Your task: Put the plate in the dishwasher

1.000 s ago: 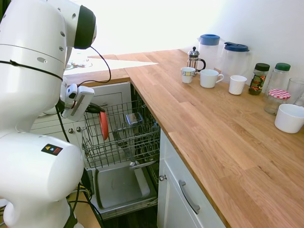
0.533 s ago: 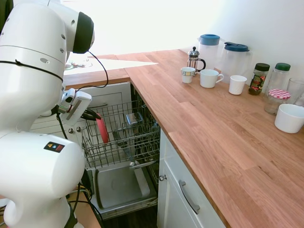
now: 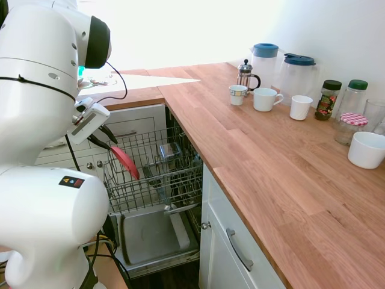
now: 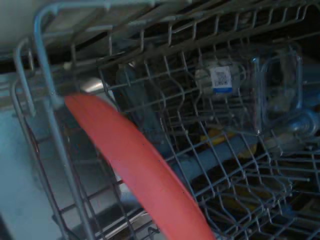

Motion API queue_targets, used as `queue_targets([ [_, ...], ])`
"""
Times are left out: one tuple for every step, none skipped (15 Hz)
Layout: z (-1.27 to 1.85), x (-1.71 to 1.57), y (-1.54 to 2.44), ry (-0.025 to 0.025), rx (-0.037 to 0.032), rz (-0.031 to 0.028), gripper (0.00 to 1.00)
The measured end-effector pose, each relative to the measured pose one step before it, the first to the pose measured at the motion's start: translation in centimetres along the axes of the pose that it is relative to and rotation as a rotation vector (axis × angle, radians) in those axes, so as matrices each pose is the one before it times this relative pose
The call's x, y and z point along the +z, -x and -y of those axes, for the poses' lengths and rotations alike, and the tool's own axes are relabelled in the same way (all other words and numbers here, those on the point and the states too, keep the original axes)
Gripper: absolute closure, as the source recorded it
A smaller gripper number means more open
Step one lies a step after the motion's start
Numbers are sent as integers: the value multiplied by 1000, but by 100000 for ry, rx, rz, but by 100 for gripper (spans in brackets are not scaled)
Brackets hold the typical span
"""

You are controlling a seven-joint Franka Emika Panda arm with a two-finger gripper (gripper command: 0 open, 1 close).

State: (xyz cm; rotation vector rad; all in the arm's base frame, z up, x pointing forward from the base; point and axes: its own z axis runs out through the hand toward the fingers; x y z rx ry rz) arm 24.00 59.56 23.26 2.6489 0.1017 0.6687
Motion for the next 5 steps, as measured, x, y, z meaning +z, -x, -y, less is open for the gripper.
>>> queue_targets([
  [-524, -1948, -2396, -939, 3068, 4762, 0],
  [-1011, -2473, -2912, -1467, 3453, 4442, 0],
  [-1478, -2585, -3209, -1477, 4522, 4773, 0],
  [-1813, -2466, -3368, -798, 5162, 4693, 0],
  [-1946, -2157, -3353, -481, 5230, 4380, 0],
])
